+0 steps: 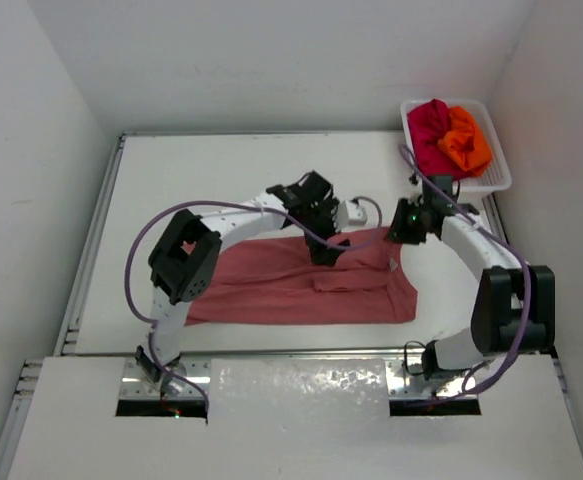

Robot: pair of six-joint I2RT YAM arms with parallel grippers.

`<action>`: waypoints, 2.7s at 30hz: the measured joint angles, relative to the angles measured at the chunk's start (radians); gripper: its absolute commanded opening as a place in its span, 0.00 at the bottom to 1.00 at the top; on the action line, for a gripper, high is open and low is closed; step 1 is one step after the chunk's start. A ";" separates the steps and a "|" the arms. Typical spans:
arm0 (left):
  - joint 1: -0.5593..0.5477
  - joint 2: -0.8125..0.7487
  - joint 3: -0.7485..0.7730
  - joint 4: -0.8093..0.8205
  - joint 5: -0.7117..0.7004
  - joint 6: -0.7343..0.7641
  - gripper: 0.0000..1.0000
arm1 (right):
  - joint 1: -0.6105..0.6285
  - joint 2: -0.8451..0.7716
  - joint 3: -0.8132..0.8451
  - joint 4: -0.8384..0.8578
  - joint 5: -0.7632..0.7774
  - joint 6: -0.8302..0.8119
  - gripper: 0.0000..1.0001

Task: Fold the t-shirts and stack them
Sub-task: Fold the other side of the tshirt into a rectangle, then rotate the tshirt 90 degrees

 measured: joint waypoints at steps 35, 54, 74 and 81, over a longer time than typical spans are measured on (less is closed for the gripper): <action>0.903 -0.264 -0.476 0.010 -0.386 -0.154 0.69 | -0.124 -0.048 -0.277 -0.204 0.100 0.125 0.01; 1.058 -0.372 -0.497 -0.001 -0.375 -0.155 0.72 | 0.040 0.919 1.102 -0.258 0.182 0.110 0.00; 0.905 -0.382 -0.428 -0.080 -0.301 -0.122 0.72 | 0.043 1.114 1.361 -0.079 0.181 0.172 0.00; 0.766 -0.382 -0.481 -0.081 -0.237 -0.100 0.72 | 0.036 1.230 1.434 0.232 0.123 0.242 0.02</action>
